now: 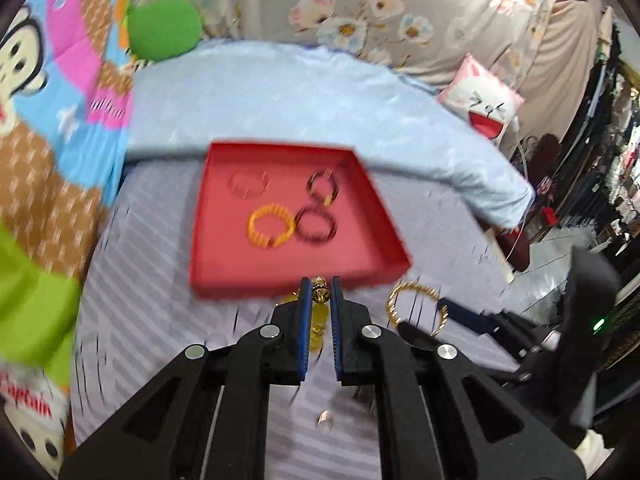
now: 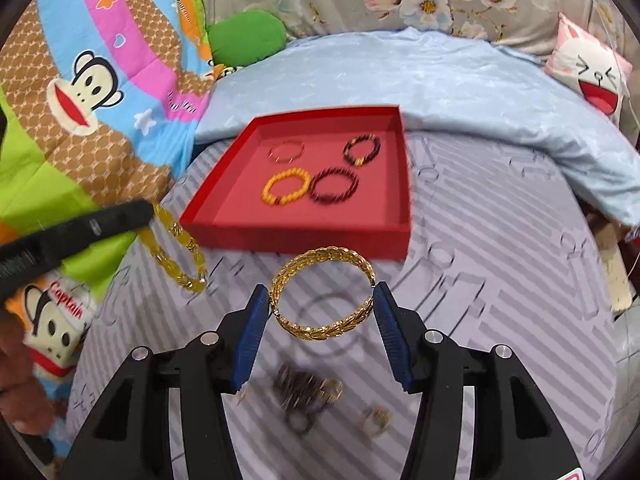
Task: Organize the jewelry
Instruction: 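Carry the yellow bracelet into the tray with the left tool while the right tool carries the bangle, then lower the gold bangle into the tray with the right tool while the left tool releases the yellow bracelet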
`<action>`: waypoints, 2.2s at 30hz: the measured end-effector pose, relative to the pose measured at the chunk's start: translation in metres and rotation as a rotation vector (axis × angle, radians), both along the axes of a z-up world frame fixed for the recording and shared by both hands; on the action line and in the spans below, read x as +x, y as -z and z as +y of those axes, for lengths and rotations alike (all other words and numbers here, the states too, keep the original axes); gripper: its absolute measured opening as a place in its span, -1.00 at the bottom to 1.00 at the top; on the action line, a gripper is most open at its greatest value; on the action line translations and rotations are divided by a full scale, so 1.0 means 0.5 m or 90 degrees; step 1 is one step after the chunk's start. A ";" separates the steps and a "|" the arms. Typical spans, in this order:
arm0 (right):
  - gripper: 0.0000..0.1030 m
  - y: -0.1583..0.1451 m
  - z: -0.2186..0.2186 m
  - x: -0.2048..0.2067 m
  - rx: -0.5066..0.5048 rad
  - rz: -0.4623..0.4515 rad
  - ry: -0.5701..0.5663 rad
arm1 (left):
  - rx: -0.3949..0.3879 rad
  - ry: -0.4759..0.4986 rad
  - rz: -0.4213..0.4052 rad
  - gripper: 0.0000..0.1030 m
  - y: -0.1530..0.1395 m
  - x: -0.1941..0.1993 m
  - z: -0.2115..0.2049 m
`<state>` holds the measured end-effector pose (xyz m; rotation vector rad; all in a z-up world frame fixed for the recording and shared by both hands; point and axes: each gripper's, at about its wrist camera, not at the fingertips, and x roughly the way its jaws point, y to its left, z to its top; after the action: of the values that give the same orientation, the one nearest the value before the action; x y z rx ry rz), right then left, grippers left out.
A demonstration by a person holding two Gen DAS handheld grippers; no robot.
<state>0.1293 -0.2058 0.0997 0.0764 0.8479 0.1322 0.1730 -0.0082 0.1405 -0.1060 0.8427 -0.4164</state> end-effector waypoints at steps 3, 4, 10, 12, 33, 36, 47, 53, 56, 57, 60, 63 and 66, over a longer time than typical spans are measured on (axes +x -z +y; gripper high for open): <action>-0.01 -0.015 -0.011 0.045 -0.004 -0.013 0.006 | -0.018 0.008 -0.012 -0.83 -0.020 0.045 -0.015; -0.01 -0.018 -0.014 0.057 -0.004 -0.016 0.008 | -0.029 0.007 -0.013 -0.83 -0.022 0.065 -0.021; -0.31 -0.013 -0.020 0.149 0.003 -0.020 0.015 | -0.087 -0.003 0.026 -0.83 0.031 0.171 -0.033; -0.33 0.007 -0.017 0.174 -0.004 -0.007 0.015 | -0.048 -0.023 0.060 -0.83 0.085 0.206 -0.035; 0.09 0.121 0.005 0.067 -0.009 0.077 0.003 | 0.028 -0.095 0.131 -0.83 0.220 0.185 0.027; 0.09 0.148 0.019 0.082 -0.014 0.095 -0.005 | 0.023 -0.095 0.135 -0.83 0.219 0.181 0.025; 0.10 0.152 0.023 0.072 -0.060 0.081 0.005 | 0.028 -0.106 0.134 -0.83 0.216 0.165 0.020; 0.10 0.056 -0.005 0.044 -0.022 0.021 0.019 | 0.032 -0.110 0.128 -0.83 0.213 0.162 0.023; 0.10 0.012 -0.012 0.068 0.001 -0.003 0.019 | 0.030 -0.113 0.129 -0.83 0.214 0.163 0.026; 0.10 0.005 -0.013 0.082 0.006 -0.009 0.020 | 0.031 -0.114 0.130 -0.83 0.215 0.164 0.027; 0.10 0.005 -0.012 0.137 0.015 -0.005 0.018 | 0.031 -0.117 0.134 -0.83 0.217 0.168 0.028; 0.10 0.031 -0.001 0.182 0.028 0.017 0.012 | 0.036 -0.117 0.136 -0.83 0.221 0.175 0.028; 0.10 0.059 0.021 0.211 0.018 0.036 -0.001 | 0.047 -0.118 0.133 -0.83 0.224 0.181 0.028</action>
<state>0.2345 -0.1953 0.0703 0.1060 0.9034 0.1438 0.2633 0.0060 0.0285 -0.1605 1.0430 -0.2010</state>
